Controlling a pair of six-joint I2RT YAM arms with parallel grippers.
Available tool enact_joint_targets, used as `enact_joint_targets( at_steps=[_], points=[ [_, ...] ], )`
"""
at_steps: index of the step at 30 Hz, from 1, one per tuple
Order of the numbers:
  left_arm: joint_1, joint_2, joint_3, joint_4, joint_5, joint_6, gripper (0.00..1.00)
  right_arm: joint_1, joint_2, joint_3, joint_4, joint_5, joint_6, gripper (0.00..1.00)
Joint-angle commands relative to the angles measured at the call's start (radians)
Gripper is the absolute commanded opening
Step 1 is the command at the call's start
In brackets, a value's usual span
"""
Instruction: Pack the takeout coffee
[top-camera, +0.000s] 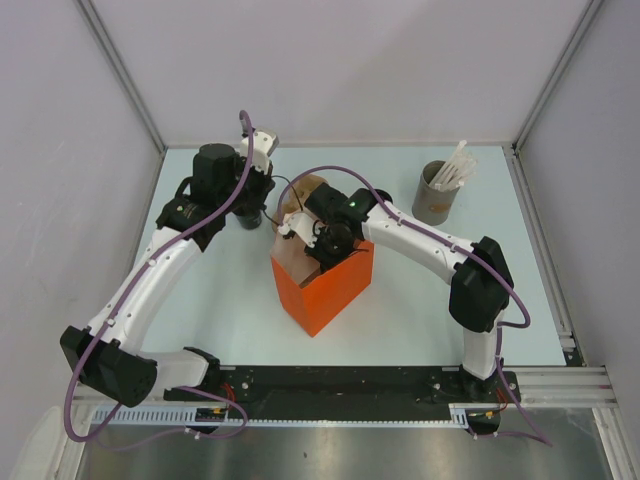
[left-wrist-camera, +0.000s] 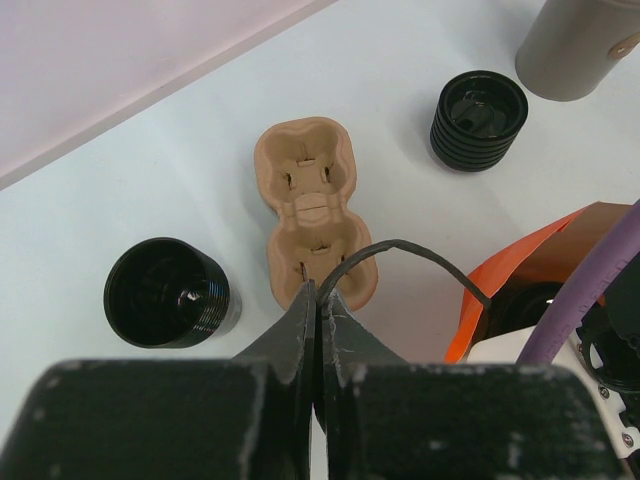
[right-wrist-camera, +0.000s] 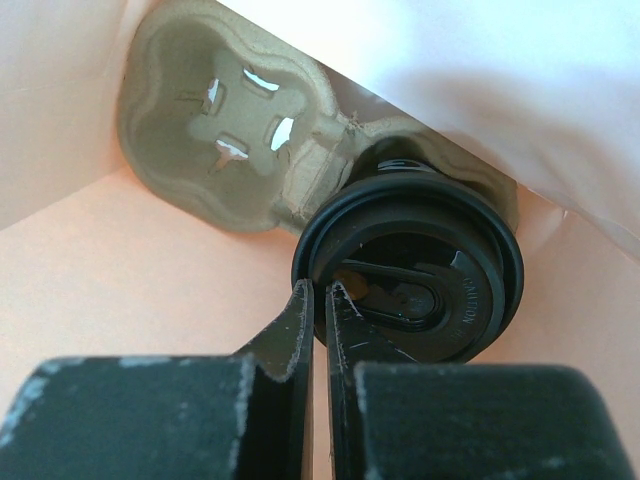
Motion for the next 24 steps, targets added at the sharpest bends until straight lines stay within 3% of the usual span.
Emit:
enact_joint_targets(
  at_steps=[1, 20, 24],
  points=[
    [0.003, -0.026, -0.002, 0.019, -0.004, -0.025, 0.01, -0.012, 0.03, -0.024, -0.026, 0.046, 0.008, 0.0],
    [0.002, -0.025, 0.001, 0.021, -0.004, -0.027, 0.01, -0.008, 0.046, -0.018, 0.003, 0.167, 0.039, 0.0],
    [0.002, -0.025, 0.003, 0.019, -0.005, -0.025, 0.01, -0.003, 0.044, -0.02, 0.001, 0.178, 0.038, 0.05]
  ],
)
